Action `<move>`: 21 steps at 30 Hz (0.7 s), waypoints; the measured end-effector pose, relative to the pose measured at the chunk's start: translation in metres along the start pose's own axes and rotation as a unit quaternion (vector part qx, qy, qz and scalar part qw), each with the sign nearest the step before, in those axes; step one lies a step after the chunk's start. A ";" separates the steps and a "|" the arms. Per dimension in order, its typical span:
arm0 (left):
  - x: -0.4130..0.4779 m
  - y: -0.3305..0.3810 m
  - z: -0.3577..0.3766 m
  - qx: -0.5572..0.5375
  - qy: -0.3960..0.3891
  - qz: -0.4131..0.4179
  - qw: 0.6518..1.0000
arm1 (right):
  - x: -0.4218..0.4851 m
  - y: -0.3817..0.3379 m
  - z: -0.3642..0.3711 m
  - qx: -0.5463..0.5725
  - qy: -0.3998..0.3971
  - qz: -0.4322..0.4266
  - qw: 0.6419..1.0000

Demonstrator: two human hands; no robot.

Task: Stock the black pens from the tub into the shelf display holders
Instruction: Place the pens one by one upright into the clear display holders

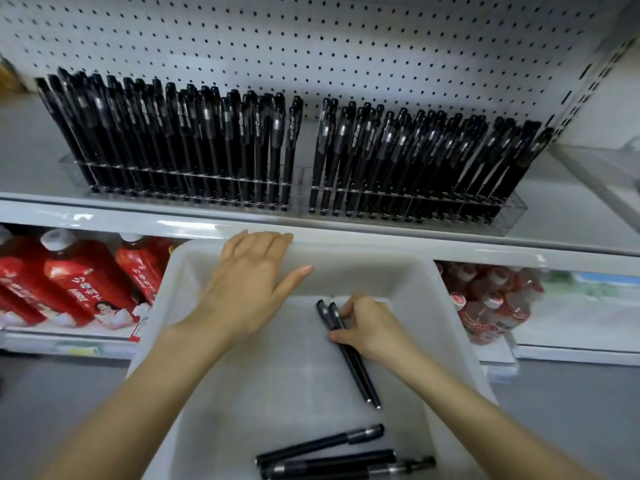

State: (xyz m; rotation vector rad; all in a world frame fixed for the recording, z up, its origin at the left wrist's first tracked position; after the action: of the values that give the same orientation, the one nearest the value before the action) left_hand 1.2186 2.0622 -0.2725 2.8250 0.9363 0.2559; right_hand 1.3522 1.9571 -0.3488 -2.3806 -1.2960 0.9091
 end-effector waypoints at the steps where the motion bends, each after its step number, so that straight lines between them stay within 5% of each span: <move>1: 0.000 0.000 0.001 0.000 0.004 0.002 1.000 | 0.002 0.002 0.001 0.007 -0.007 0.009 1.000; 9: 0.003 -0.002 -0.004 0.005 0.008 0.002 1.000 | 0.002 0.001 -0.010 0.054 0.008 -0.038 0.998; 21: 0.017 0.019 -0.052 -0.034 0.092 -0.001 0.995 | -0.069 -0.048 -0.137 0.128 0.164 -0.268 0.941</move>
State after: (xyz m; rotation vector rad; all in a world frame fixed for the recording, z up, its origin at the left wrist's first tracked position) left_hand 1.2318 2.0619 -0.2163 2.7744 0.9459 0.5442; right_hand 1.3821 1.9333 -0.1925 -1.7453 -1.4698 0.4567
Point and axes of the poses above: each hand's wrist, its own x-axis towards the middle knuckle, its own z-axis out of the palm, y = z × x, the point moved 6 cm from there along x, towards the middle knuckle, and after that the axes turned 6 degrees about -y, right-handed, at the moved point
